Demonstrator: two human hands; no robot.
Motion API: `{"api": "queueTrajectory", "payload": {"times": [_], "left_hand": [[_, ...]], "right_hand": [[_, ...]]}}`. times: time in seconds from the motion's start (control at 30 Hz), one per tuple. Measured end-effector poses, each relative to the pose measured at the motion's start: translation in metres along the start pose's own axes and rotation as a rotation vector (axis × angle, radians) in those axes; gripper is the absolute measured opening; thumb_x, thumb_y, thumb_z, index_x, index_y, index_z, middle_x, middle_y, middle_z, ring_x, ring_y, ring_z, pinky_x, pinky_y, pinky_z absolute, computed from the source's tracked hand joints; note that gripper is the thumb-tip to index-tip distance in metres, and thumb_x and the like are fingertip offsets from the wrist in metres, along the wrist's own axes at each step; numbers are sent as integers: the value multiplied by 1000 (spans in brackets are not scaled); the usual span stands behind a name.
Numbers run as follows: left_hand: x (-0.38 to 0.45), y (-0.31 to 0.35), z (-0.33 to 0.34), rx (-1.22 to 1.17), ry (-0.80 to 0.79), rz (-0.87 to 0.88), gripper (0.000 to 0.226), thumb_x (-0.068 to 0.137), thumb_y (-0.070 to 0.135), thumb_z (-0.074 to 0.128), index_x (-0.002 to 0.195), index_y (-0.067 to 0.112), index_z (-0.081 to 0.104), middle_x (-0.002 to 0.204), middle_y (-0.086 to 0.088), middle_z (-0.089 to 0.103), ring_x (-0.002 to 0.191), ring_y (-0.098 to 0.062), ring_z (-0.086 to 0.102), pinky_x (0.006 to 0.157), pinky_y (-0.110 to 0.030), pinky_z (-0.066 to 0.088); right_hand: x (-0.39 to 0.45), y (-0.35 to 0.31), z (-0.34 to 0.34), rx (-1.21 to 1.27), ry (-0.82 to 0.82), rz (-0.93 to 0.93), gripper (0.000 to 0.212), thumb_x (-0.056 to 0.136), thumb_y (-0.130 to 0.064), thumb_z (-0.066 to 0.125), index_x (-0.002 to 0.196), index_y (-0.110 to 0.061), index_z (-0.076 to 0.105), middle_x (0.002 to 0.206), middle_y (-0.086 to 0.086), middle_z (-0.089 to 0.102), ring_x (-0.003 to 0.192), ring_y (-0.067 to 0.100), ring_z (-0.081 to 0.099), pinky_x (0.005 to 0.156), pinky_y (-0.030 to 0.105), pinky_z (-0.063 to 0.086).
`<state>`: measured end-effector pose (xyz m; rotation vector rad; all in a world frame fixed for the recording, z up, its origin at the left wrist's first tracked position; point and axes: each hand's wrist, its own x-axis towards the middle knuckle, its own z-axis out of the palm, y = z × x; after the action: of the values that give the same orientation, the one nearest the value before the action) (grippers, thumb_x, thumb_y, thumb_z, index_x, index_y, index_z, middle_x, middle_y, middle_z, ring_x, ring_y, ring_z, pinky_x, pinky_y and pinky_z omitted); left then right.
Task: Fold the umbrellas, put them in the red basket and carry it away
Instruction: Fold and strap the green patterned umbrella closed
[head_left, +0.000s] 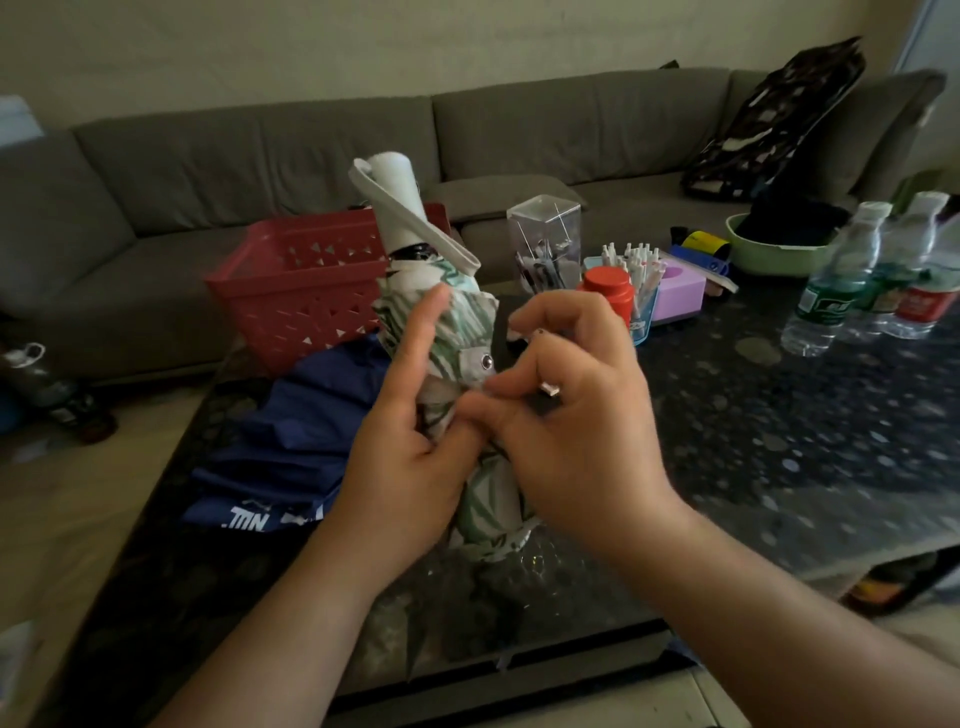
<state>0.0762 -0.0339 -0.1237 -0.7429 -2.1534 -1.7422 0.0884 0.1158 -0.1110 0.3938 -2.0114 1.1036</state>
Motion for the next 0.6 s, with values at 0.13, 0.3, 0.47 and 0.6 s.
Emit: {"api": "queueTrajectory", "payload": {"times": [0.13, 0.3, 0.47, 0.6], "left_hand": [[1, -2, -1, 1, 64, 49, 89, 93, 13, 67, 143, 77, 31, 165, 19, 39, 150, -3, 41, 120, -33, 42], [-2, 2, 7, 9, 76, 82, 72, 99, 29, 68, 146, 69, 31, 145, 34, 56, 136, 4, 54, 114, -28, 47], [-3, -1, 7, 106, 88, 76, 85, 101, 16, 65, 147, 75, 24, 158, 13, 48, 145, -10, 49, 117, -49, 45], [-3, -10, 10, 154, 132, -7, 90, 98, 12, 66, 150, 72, 23, 140, -9, 62, 126, -30, 63, 107, -59, 51]], "right_hand": [[-8, 1, -1, -80, 61, -181, 27, 82, -31, 79, 73, -10, 66, 101, -1, 56, 95, 26, 55, 78, 36, 48], [1, -1, -11, -67, 75, -170, 25, 86, -26, 79, 75, -11, 62, 89, -3, 62, 87, 23, 58, 71, 36, 49], [9, -6, -19, -161, 104, -298, 30, 89, -17, 82, 70, -6, 61, 79, 3, 60, 78, 27, 55, 69, 38, 45], [6, -11, -15, -210, 106, -400, 35, 91, -15, 80, 66, -4, 59, 74, 3, 49, 71, 26, 45, 65, 36, 39]]}}
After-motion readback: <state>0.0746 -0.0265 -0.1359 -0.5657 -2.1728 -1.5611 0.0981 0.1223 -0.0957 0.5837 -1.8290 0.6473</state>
